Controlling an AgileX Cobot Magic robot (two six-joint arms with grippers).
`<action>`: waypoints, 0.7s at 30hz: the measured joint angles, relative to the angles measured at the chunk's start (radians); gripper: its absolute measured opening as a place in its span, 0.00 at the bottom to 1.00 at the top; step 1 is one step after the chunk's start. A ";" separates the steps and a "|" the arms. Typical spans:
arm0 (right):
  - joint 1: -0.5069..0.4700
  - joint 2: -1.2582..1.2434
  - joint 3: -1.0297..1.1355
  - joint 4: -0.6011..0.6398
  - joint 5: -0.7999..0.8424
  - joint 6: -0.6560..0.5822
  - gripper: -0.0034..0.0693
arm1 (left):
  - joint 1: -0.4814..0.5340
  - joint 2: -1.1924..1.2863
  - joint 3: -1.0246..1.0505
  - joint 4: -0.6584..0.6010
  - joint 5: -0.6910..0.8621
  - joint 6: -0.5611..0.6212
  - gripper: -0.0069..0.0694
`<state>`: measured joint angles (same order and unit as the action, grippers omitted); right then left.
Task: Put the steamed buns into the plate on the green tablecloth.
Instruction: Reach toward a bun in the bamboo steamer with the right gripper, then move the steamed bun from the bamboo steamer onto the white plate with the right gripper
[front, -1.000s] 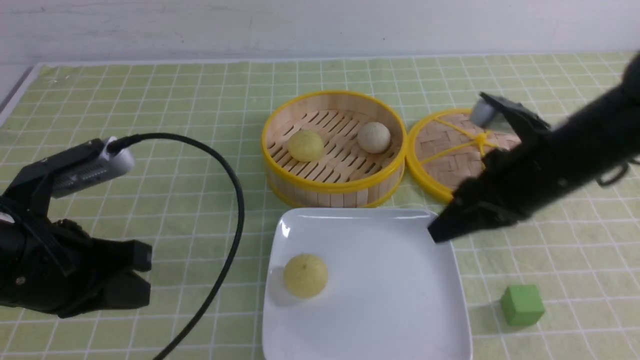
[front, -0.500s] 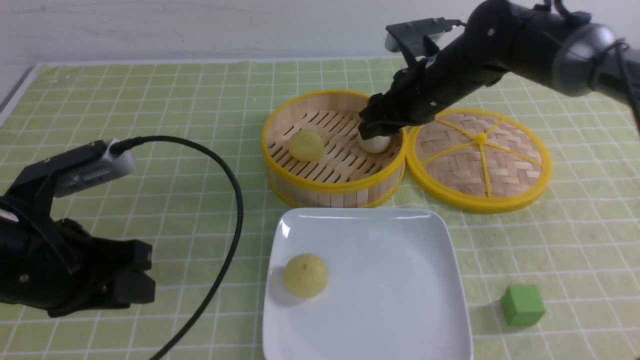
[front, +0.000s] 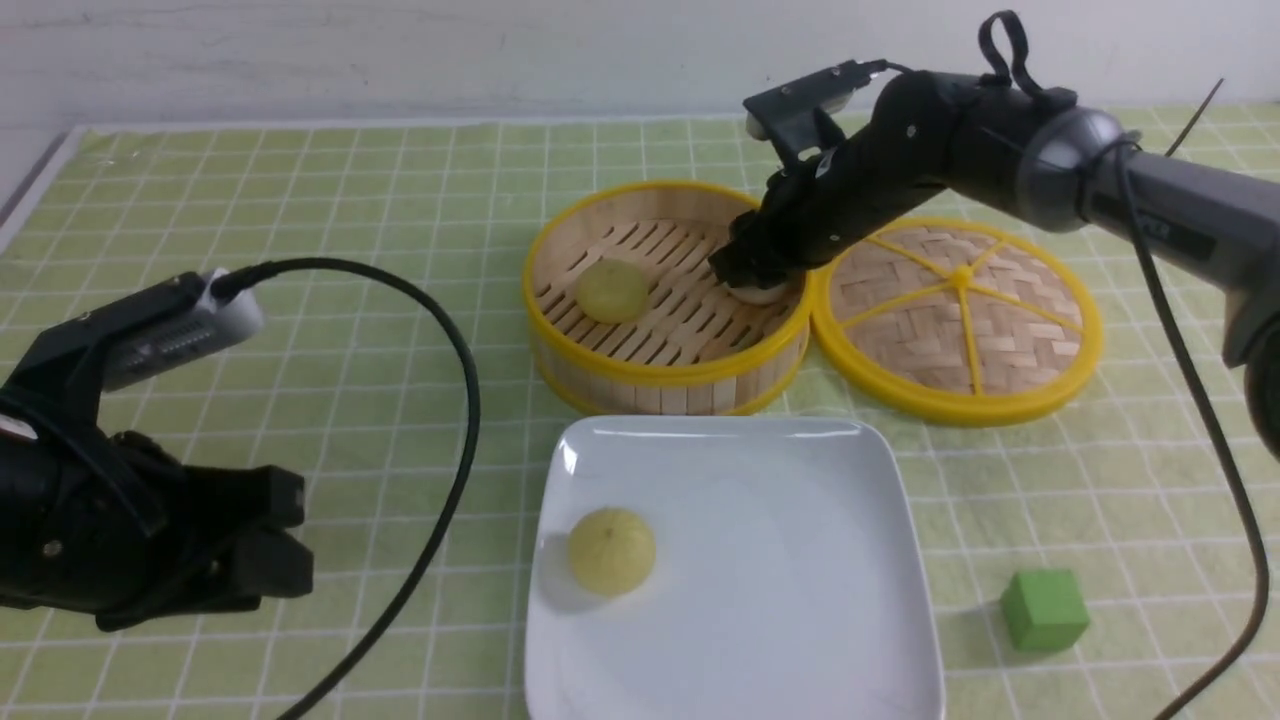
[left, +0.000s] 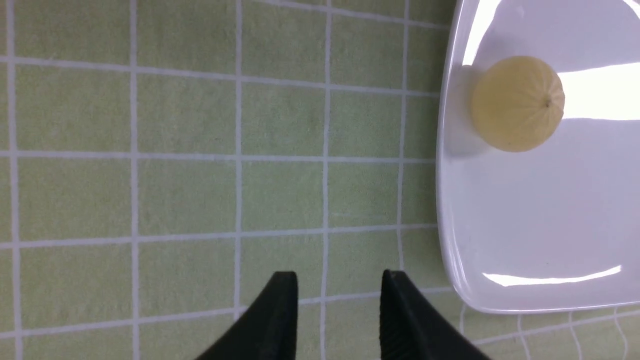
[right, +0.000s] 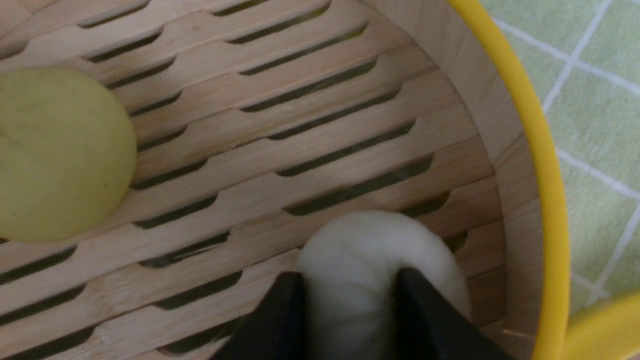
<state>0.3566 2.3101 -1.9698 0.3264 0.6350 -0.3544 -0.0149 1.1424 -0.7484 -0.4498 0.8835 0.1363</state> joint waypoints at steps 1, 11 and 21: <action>0.000 -0.004 0.000 0.001 0.005 0.000 0.30 | 0.000 0.000 0.000 0.000 0.000 0.000 0.44; 0.000 -0.248 0.000 0.001 0.266 -0.009 0.08 | 0.000 0.000 0.000 0.010 -0.016 0.000 0.44; 0.000 -0.574 0.117 0.021 0.602 0.044 0.08 | 0.000 0.000 0.000 0.044 -0.036 0.000 0.44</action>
<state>0.3566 1.7365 -1.8529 0.3472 1.2369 -0.3104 -0.0149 1.1424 -0.7484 -0.4057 0.8480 0.1363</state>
